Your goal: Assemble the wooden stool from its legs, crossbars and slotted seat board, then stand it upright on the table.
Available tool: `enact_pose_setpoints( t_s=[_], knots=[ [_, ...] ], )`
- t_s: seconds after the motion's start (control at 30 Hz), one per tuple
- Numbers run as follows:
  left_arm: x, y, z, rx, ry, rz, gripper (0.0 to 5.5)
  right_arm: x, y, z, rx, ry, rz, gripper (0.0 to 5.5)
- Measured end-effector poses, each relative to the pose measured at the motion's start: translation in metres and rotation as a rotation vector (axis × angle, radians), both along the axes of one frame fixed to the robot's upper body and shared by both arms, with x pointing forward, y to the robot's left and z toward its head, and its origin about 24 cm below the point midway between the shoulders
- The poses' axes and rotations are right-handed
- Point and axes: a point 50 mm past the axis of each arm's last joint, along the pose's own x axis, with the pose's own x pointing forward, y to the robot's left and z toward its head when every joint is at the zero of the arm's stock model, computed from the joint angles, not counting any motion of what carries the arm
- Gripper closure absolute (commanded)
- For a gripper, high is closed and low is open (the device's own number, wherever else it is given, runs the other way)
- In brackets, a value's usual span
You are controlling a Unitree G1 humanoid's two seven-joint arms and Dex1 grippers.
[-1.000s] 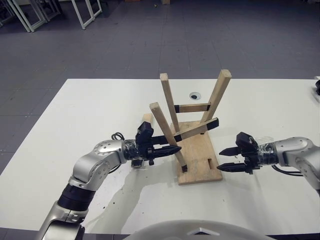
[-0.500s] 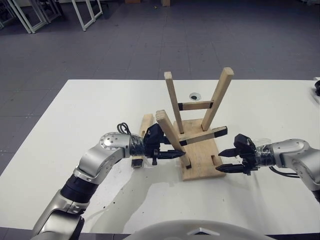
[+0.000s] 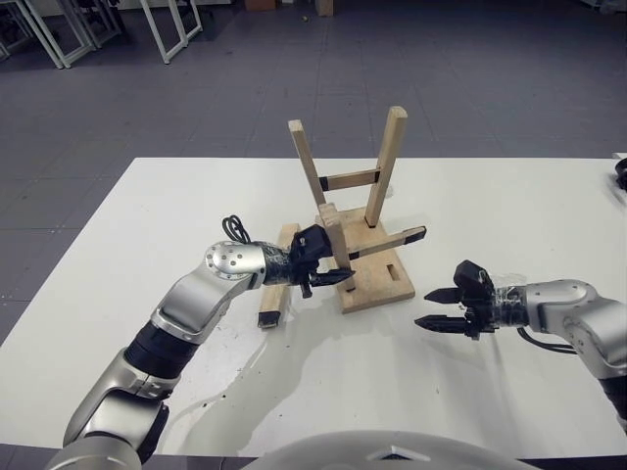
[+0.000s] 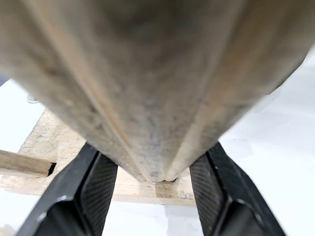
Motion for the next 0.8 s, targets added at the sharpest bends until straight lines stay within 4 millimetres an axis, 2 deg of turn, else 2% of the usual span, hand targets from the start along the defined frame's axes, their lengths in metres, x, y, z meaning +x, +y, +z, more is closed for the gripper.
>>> enact_pose_setpoints(
  t_s=[0.27,0.5,0.53,0.6,0.73,0.8],
  knots=[
    [0.000,-0.002,-0.003,-0.002,-0.052,0.032,3.46,-0.001,-0.003,-0.002,-0.010,0.009,-0.032,2.04],
    [0.019,0.008,0.010,0.020,-0.061,0.065,3.46,-0.004,-0.004,-0.005,-0.011,0.024,-0.052,2.04],
    [0.020,0.009,0.011,0.019,-0.067,0.069,3.16,-0.005,-0.005,-0.005,-0.011,0.026,-0.055,2.04],
    [0.019,0.010,0.013,0.029,-0.078,0.064,2.91,-0.006,-0.006,-0.004,-0.012,0.024,-0.064,2.04],
    [0.011,0.017,0.022,0.026,-0.109,0.052,2.44,-0.010,-0.007,-0.007,-0.011,0.038,-0.069,2.04],
    [0.003,0.024,0.022,0.038,-0.103,0.068,2.39,-0.011,-0.007,-0.007,-0.011,0.045,-0.072,2.04]
  ],
)
